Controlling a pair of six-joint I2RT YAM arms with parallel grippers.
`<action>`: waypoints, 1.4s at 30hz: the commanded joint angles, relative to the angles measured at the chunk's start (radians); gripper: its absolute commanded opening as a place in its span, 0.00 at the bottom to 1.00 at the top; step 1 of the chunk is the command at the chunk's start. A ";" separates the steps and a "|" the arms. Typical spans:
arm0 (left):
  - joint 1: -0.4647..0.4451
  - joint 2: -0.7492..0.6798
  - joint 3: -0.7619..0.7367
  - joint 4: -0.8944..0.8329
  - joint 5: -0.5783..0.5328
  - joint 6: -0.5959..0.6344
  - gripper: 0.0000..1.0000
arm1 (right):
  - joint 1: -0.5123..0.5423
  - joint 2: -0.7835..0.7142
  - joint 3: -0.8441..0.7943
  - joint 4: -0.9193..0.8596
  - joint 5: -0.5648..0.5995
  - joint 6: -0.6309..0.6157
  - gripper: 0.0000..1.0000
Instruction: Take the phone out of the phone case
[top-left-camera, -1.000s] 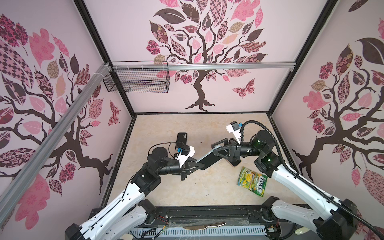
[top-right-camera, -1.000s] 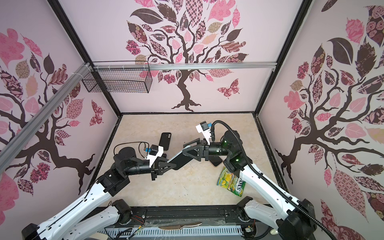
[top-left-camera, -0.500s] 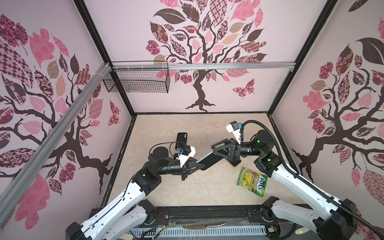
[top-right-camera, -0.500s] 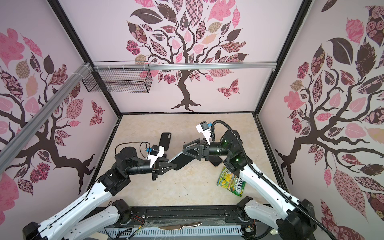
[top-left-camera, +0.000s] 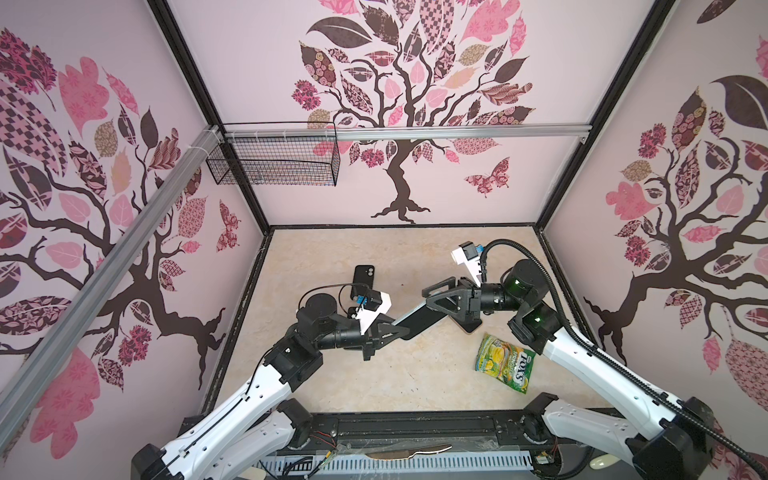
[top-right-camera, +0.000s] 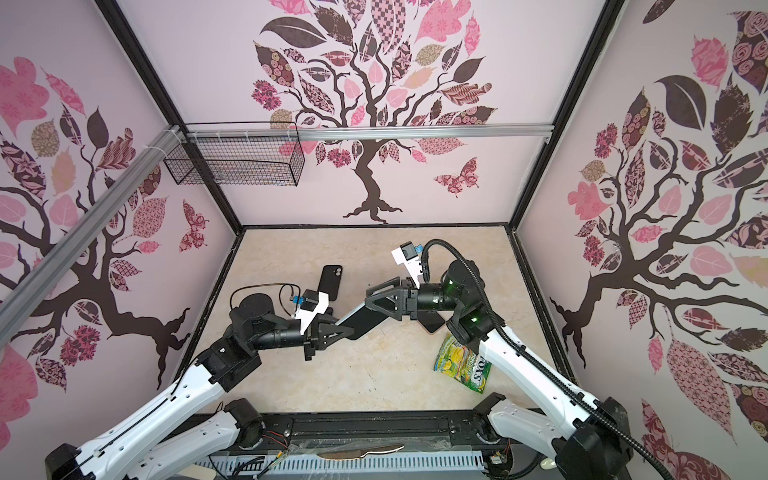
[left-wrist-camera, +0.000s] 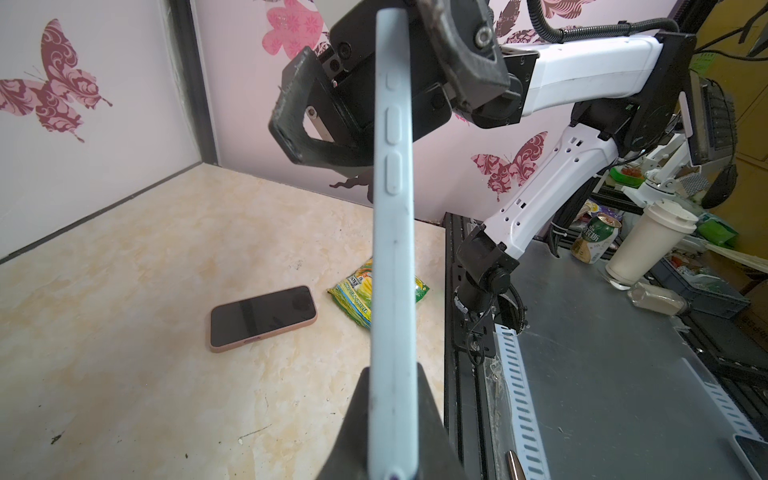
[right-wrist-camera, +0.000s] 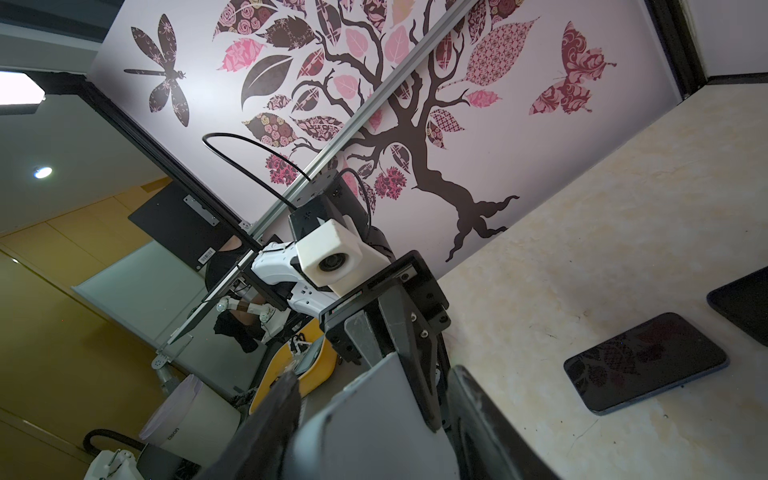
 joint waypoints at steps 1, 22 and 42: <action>-0.010 -0.015 0.004 0.064 0.015 0.015 0.00 | 0.003 0.011 0.037 0.018 -0.001 0.003 0.60; -0.016 -0.017 0.004 0.049 0.014 0.026 0.00 | 0.004 0.031 0.048 -0.042 0.029 0.007 0.63; -0.019 -0.025 0.005 0.037 0.011 0.038 0.00 | 0.002 0.059 0.065 -0.173 0.076 0.003 0.47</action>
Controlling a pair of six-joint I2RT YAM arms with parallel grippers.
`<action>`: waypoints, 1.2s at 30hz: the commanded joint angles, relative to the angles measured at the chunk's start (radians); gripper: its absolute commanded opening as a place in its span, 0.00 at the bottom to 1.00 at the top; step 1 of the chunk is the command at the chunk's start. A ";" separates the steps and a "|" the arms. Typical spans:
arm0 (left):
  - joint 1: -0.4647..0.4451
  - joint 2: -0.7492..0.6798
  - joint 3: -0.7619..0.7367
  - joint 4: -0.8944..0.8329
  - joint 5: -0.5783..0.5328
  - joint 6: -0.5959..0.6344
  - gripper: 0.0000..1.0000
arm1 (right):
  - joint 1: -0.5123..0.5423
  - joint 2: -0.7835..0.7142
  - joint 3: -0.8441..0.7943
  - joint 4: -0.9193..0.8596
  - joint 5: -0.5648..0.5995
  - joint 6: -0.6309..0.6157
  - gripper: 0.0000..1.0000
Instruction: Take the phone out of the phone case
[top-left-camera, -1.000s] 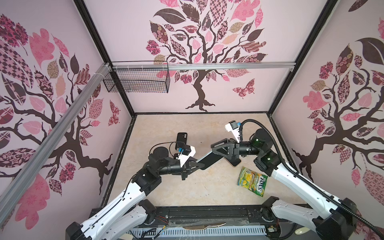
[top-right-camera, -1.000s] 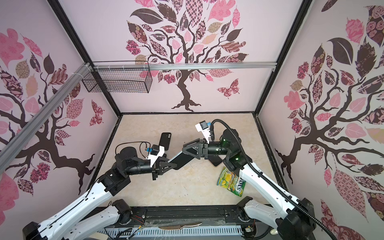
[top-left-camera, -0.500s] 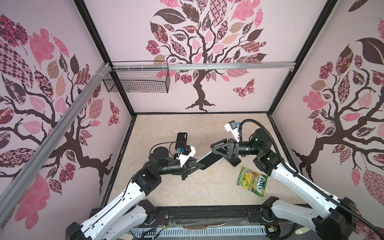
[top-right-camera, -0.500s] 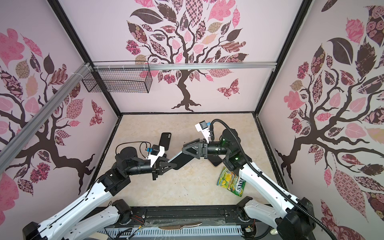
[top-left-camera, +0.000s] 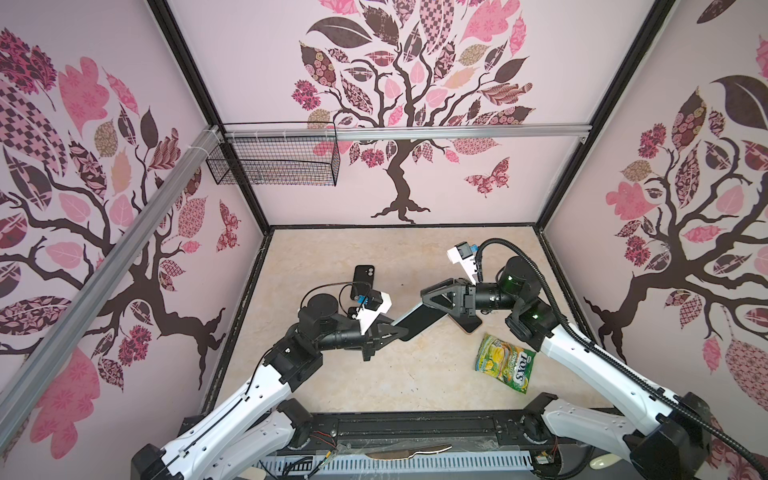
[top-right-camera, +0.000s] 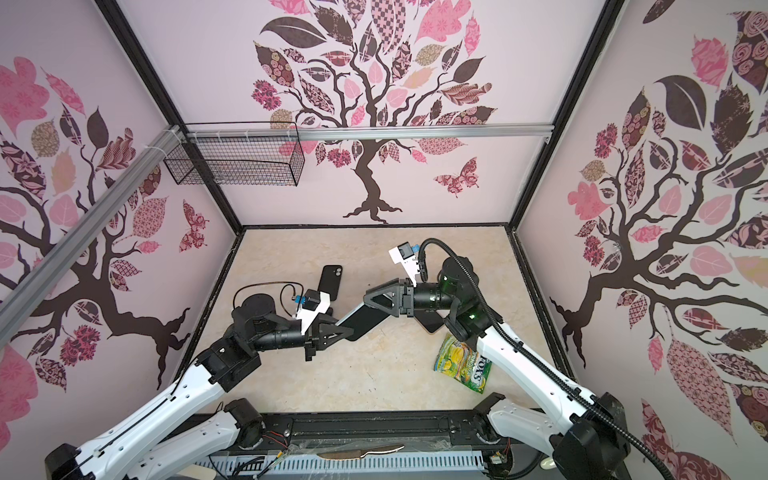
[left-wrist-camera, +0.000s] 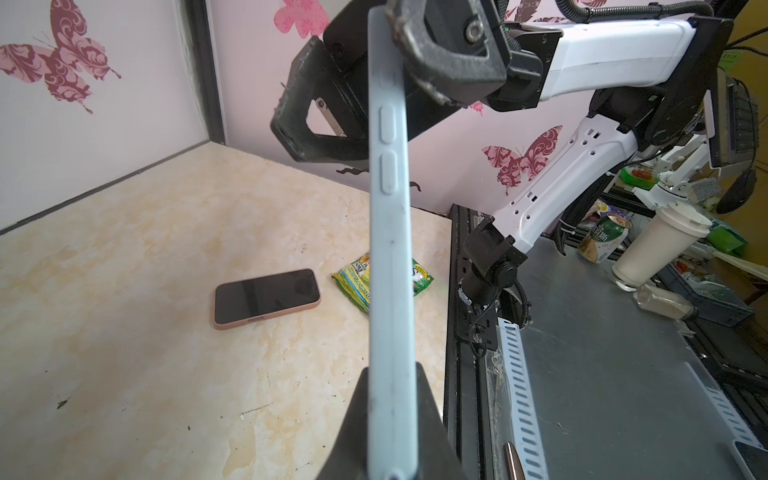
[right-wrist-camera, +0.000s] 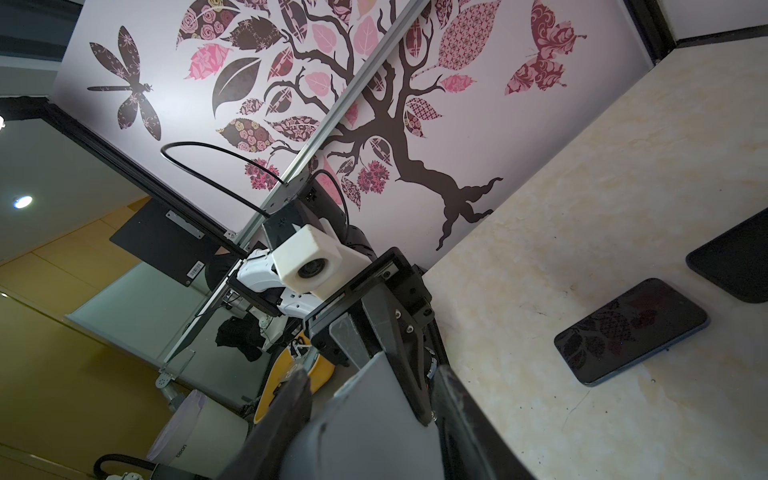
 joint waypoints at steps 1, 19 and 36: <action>-0.017 -0.024 0.007 0.088 0.039 0.046 0.00 | 0.004 0.032 0.039 -0.074 0.046 0.013 0.46; -0.016 -0.013 0.040 0.050 0.008 0.114 0.00 | 0.004 0.050 0.002 -0.051 0.003 0.124 0.39; -0.017 -0.010 0.127 -0.070 -0.077 0.254 0.00 | 0.004 0.045 -0.043 -0.089 0.010 0.129 0.36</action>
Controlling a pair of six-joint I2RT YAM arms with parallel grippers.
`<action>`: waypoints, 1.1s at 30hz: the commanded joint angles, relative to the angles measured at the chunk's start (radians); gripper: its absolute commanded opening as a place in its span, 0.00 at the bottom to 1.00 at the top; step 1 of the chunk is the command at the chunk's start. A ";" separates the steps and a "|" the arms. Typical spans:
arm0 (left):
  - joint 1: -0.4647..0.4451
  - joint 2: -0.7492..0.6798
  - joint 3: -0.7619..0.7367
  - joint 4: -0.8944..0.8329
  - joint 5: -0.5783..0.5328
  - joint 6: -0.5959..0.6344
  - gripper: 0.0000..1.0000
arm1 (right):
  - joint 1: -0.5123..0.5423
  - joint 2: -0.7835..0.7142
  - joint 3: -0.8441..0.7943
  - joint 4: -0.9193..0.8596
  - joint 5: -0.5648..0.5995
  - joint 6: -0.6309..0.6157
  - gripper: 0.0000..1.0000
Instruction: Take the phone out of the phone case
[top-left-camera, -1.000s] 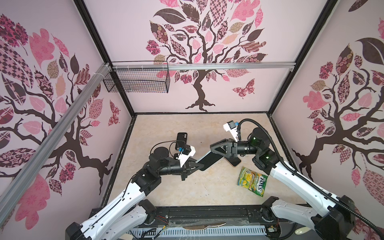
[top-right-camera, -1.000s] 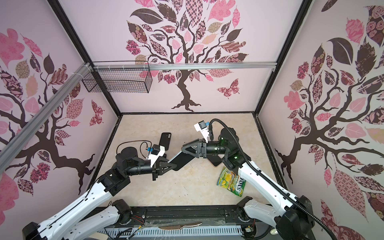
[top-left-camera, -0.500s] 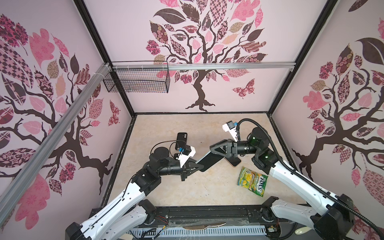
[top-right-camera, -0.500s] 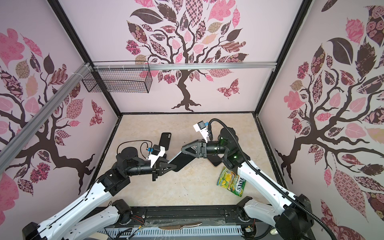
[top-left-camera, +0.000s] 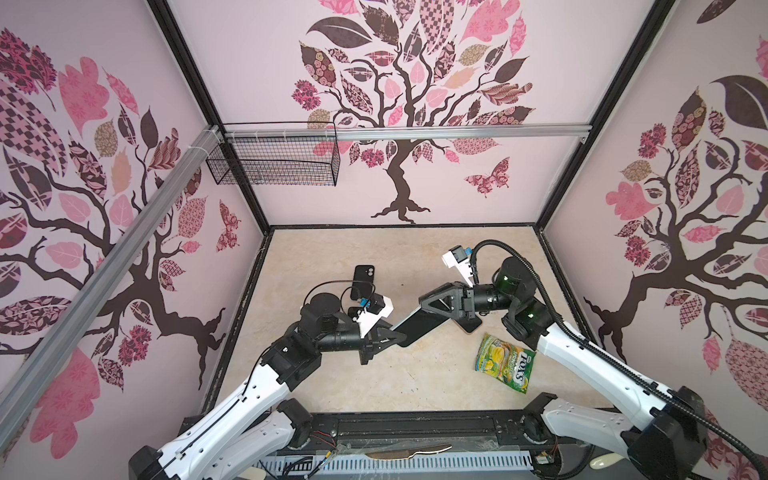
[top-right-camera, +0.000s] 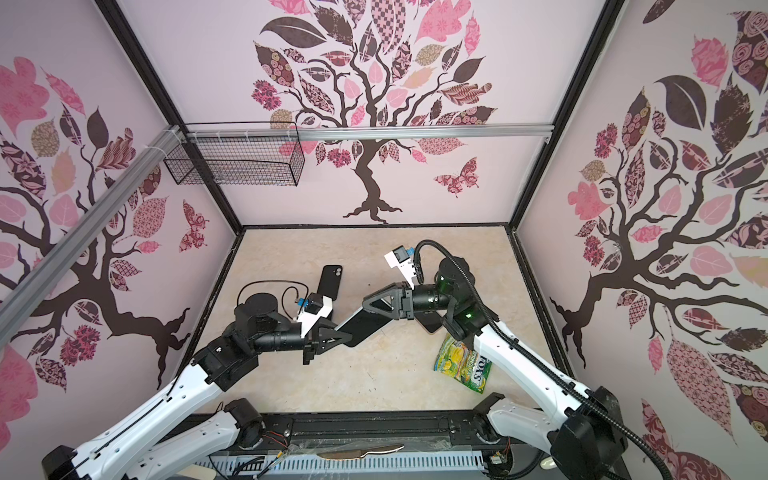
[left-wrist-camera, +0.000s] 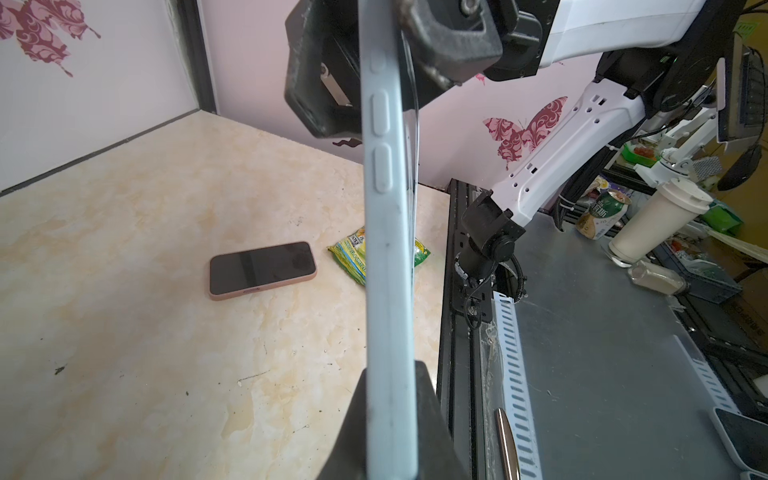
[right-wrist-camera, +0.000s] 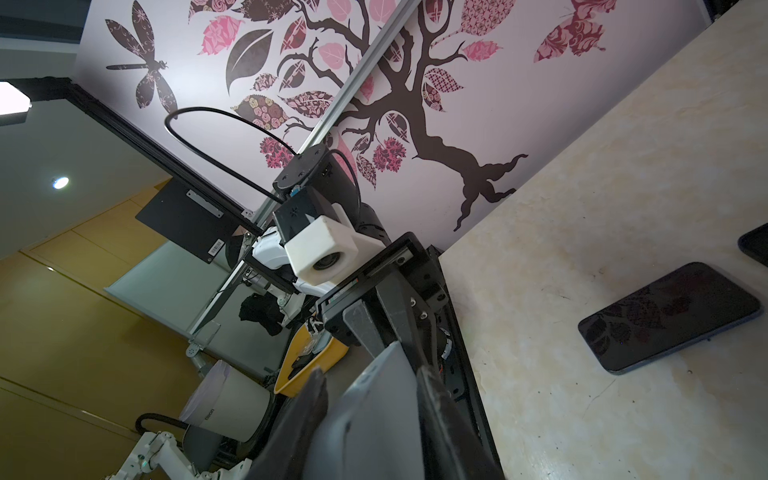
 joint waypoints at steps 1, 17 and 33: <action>-0.014 -0.007 0.091 0.086 -0.072 0.181 0.00 | 0.005 0.019 -0.027 -0.124 0.095 0.109 0.36; -0.014 0.016 0.166 0.051 -0.166 0.277 0.00 | 0.004 0.018 -0.068 -0.077 0.103 0.170 0.33; -0.014 0.023 0.227 0.004 -0.263 0.374 0.00 | 0.004 0.020 -0.088 -0.061 0.107 0.196 0.33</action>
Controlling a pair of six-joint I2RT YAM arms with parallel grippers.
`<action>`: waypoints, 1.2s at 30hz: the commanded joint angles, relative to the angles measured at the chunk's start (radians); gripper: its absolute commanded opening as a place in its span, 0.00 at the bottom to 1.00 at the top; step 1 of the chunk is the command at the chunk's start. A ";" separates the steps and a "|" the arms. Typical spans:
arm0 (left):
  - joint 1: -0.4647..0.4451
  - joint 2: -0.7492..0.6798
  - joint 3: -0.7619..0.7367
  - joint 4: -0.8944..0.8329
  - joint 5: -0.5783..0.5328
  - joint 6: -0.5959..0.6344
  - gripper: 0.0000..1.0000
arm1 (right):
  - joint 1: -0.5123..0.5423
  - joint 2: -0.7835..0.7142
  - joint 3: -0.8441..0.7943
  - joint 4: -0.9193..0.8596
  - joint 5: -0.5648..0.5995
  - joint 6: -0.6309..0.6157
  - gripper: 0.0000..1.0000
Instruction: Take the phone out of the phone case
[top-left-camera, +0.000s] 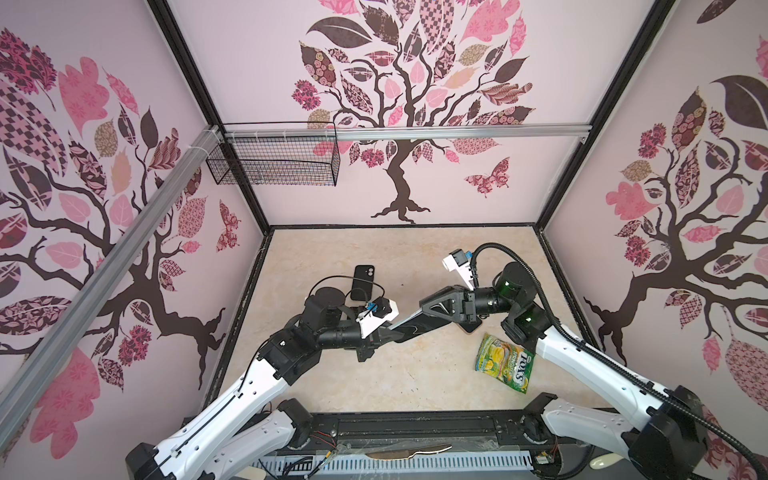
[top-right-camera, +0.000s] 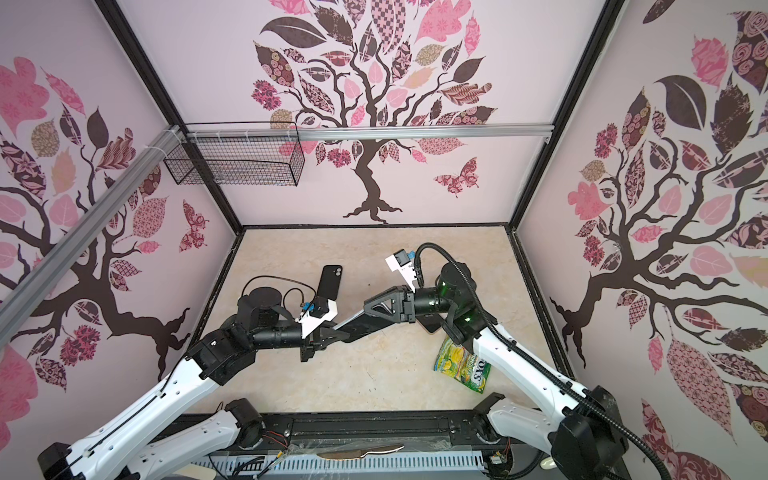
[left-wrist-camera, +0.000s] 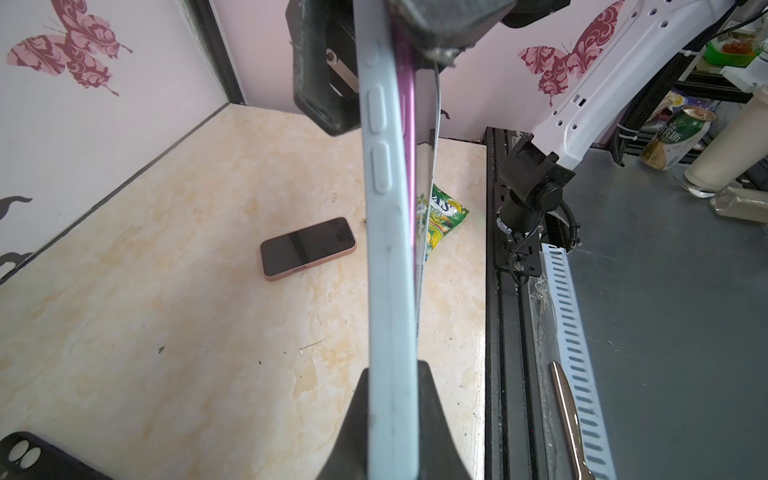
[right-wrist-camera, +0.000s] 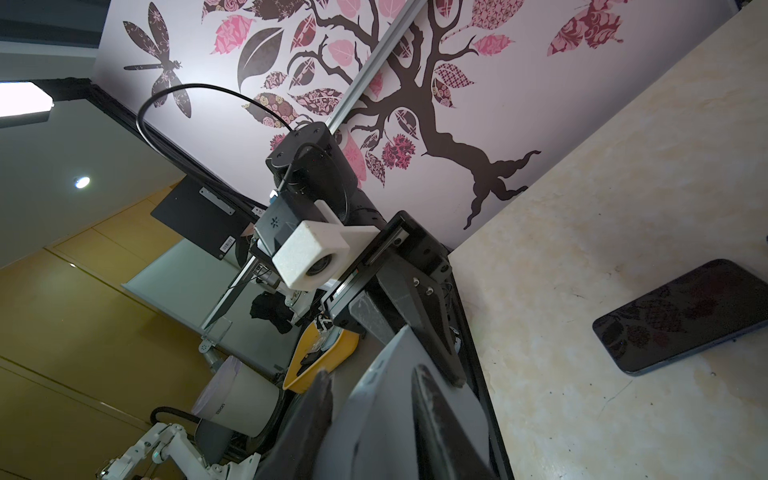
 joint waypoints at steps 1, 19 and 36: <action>-0.001 -0.016 0.112 0.204 -0.139 0.122 0.00 | 0.005 0.025 -0.028 -0.161 0.130 0.137 0.33; 0.000 -0.087 -0.085 0.337 -0.146 -0.183 0.00 | 0.003 -0.177 0.065 -0.125 0.408 -0.144 0.99; -0.002 -0.024 -0.226 0.884 -0.175 -0.854 0.00 | 0.003 -0.257 -0.036 -0.162 0.565 -0.263 0.99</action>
